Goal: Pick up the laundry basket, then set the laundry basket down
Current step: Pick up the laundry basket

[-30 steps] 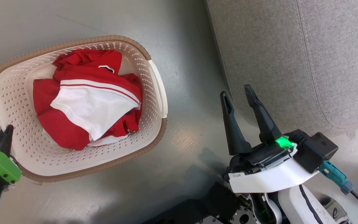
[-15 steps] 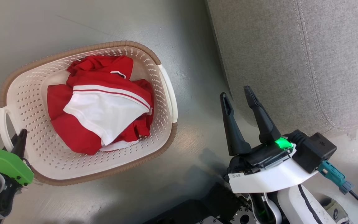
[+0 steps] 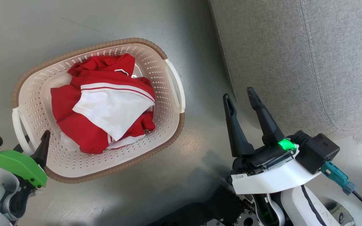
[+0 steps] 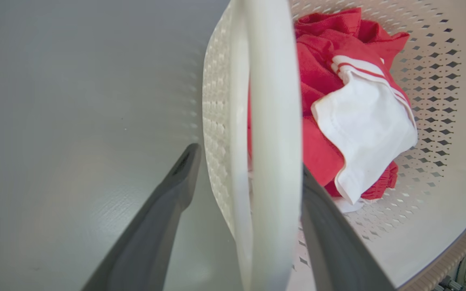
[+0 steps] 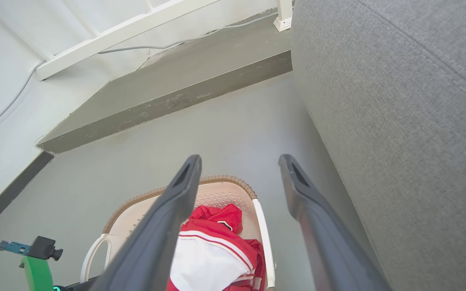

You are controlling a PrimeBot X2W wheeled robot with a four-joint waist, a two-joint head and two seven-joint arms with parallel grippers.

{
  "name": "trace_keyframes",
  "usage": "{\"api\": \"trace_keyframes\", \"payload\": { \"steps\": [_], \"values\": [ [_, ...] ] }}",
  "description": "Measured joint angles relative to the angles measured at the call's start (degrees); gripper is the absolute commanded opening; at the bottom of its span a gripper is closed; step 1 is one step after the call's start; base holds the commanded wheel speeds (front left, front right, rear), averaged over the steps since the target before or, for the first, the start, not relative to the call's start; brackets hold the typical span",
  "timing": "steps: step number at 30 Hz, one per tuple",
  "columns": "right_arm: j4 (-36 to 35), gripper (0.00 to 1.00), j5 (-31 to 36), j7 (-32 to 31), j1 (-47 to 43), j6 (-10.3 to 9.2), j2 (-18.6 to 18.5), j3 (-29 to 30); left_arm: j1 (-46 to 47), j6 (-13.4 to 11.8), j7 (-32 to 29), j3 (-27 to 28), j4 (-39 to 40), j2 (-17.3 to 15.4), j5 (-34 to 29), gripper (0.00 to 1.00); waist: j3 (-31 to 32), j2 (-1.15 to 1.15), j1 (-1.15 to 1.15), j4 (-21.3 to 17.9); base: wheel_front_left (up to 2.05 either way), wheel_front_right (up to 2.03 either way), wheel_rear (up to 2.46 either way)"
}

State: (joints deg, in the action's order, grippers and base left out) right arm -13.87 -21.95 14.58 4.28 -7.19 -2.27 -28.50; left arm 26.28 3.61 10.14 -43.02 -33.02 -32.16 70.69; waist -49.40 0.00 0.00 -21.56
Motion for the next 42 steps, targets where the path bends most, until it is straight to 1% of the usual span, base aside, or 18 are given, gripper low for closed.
{"api": "trace_keyframes", "payload": {
  "steps": [12,16,24,27,33,36,38,42],
  "values": [
    [0.9,1.00,0.0,0.0,0.0,0.00,0.0,0.5,0.8,1.3,-0.1,-0.8,-0.3,0.6,0.3,1.00,1.3,0.00,0.00,0.4,0.00,0.00,0.00],
    [1.3,1.00,-0.4,0.0,0.1,0.00,0.0,0.9,0.9,1.4,0.1,-1.6,-1.3,0.3,-1.3,1.00,2.4,0.00,0.00,0.5,0.00,0.00,0.00],
    [2.3,1.00,-1.3,0.0,0.5,0.00,0.0,2.0,1.0,1.8,0.6,-1.7,-1.9,0.2,-1.5,1.00,5.6,0.00,0.00,0.7,0.00,0.00,0.00],
    [2.9,1.00,-1.3,0.0,0.7,0.00,0.0,2.8,1.0,2.0,0.6,-2.0,-2.0,0.7,-1.5,1.00,7.1,0.00,0.00,0.8,0.00,0.00,0.00],
    [5.0,1.00,-1.3,0.0,0.9,0.00,0.0,4.1,0.9,2.3,1.1,-2.2,-2.4,2.7,-1.3,1.00,10.5,0.00,0.00,1.5,0.00,0.00,0.00],
    [6.1,1.00,-1.3,0.0,1.0,-0.01,0.0,4.4,0.9,2.8,1.6,-2.5,-1.7,3.6,-1.3,1.00,12.5,0.00,0.00,2.0,0.00,0.00,0.00],
    [7.3,1.00,-1.2,0.0,1.1,-0.01,0.0,4.8,0.9,2.9,2.0,-2.7,-1.3,4.5,-1.3,1.00,14.6,0.00,0.00,2.5,0.00,0.00,0.00],
    [9.1,1.00,-1.1,0.0,1.1,-0.01,-0.1,6.0,0.8,3.0,2.1,-3.1,-0.9,5.3,-1.3,1.00,17.6,0.00,0.00,3.2,0.00,0.00,0.00]
  ]
}}
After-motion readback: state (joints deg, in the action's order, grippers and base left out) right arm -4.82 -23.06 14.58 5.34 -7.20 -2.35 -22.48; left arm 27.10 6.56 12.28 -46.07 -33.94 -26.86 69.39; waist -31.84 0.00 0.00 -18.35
